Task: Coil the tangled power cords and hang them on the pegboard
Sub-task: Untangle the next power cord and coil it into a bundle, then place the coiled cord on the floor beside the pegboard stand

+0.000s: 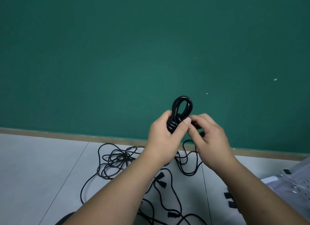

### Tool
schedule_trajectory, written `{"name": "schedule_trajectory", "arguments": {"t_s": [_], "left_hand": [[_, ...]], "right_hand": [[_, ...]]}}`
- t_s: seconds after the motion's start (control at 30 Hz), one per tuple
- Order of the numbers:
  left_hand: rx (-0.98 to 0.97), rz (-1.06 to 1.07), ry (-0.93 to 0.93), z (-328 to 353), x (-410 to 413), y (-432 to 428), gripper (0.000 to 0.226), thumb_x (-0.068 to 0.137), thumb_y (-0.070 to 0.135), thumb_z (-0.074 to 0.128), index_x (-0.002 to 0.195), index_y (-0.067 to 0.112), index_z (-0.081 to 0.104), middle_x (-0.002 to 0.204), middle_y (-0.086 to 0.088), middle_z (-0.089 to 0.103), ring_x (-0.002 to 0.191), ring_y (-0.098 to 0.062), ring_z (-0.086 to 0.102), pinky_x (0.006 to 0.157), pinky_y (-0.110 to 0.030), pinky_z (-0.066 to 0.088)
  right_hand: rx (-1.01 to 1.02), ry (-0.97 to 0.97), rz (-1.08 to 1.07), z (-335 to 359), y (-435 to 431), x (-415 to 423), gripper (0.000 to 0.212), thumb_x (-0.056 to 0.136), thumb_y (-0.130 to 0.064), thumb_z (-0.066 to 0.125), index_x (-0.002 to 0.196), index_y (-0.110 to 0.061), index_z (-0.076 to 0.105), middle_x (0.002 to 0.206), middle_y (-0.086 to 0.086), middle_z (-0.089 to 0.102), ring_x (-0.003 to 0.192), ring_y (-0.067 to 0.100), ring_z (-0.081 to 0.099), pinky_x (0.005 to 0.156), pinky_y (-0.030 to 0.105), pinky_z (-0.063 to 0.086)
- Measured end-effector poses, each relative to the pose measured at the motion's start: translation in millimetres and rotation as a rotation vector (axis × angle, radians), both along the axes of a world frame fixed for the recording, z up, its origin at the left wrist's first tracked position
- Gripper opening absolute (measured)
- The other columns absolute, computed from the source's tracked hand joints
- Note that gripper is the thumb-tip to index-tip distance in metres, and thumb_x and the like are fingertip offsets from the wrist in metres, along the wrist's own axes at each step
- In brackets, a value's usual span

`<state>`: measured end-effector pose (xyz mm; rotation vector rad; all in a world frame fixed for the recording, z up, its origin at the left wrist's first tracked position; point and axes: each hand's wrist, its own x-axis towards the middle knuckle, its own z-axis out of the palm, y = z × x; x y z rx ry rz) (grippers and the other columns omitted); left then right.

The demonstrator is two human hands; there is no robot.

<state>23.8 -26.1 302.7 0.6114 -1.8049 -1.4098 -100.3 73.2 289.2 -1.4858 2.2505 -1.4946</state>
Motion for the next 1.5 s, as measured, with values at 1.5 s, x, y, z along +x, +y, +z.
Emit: {"name": "schedule_trajectory", "arguments": {"t_s": [1.5], "left_hand": [[0.049,-0.423,-0.286,-38.6,-36.6,28.0,0.018,0.104,0.028,0.059,0.091,0.018,0.051,0.061,0.001,0.055,0.051,-0.018,0.051,0.053,-0.029,0.043]], "right_hand": [[0.108,0.117,0.109,7.4,48.4,-32.8,0.014,0.104,-0.025,0.068,0.113,-0.03,0.078,0.116,-0.023,0.072,0.117,0.006,0.064,0.101,0.026,0.048]]}}
